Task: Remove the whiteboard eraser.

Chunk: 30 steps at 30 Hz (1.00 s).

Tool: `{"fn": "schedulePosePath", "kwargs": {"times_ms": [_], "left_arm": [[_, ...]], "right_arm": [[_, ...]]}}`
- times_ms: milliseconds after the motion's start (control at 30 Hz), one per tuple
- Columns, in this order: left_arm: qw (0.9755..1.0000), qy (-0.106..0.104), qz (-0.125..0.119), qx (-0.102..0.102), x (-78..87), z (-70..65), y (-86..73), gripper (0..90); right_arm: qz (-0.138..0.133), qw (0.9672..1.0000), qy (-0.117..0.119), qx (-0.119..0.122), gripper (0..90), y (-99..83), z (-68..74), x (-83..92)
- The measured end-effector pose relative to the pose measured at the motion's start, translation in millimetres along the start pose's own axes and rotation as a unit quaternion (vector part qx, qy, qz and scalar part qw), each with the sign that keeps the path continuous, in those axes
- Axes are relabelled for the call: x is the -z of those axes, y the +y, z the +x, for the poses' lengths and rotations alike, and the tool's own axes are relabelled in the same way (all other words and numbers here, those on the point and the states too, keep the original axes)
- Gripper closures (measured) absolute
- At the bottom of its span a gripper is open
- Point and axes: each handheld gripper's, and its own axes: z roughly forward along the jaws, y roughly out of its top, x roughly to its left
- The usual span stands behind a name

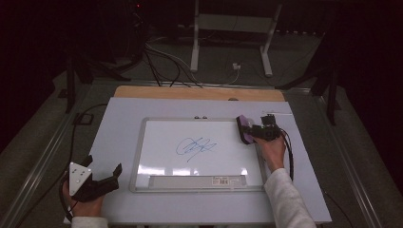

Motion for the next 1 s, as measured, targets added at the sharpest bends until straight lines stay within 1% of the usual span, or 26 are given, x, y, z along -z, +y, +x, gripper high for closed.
{"fn": "schedulePosePath", "kwargs": {"times_ms": [67,133,267,333,400,433,467,567,667,767,1000], "left_arm": [[1.0000,0.000,0.000,0.000,-0.1,-0.1,0.0,0.5],[1.0000,0.001,0.000,0.001,-0.2,-0.3,0.0,0.5],[1.0000,0.000,0.001,0.000,-0.6,-0.9,0.0,0.5],[1.0000,0.000,0.002,-0.002,-0.7,-1.0,0.0,0.5],[1.0000,0.000,0.002,-0.002,-0.6,-1.1,0.0,0.5],[1.0000,0.000,0.002,-0.002,-0.5,-1.0,0.0,0.5],[1.0000,0.000,0.002,-0.002,-0.6,-0.8,-0.1,0.5],[1.0000,0.000,0.003,-0.002,-0.7,-0.5,-0.3,0.5],[1.0000,0.000,0.003,-0.002,-0.7,-0.6,-0.2,0.5],[1.0000,0.000,0.003,-0.002,-0.7,-0.6,-0.2,0.5],[1.0000,0.000,0.003,-0.002,-0.9,-1.0,-0.2,0.5]], "right_arm": [[0.004,1.0000,0.001,-0.001,40.7,-0.4,0.4,-1.7],[0.008,1.0000,-0.002,0.003,40.2,-1.1,0.7,-3.4],[0.009,1.0000,-0.001,0.000,40.2,-0.6,0.6,-3.4],[0.012,0.9999,-0.004,0.002,37.2,-0.8,0.2,-4.4],[0.017,0.9998,-0.009,0.004,36.4,-1.6,0.0,-6.3],[0.017,0.9998,-0.009,0.004,36.4,-1.6,0.0,-6.3],[0.024,0.9996,-0.011,0.004,39.6,-2.7,-0.4,-7.9],[0.024,0.9996,-0.014,0.007,40.4,-3.0,0.5,-8.4],[0.021,0.9995,-0.020,0.013,40.5,-2.7,1.8,-7.5],[0.013,0.9995,-0.019,0.021,40.6,-1.3,4.5,-4.4],[0.006,0.9994,-0.016,0.030,40.6,-0.2,8.8,0.0]]}}
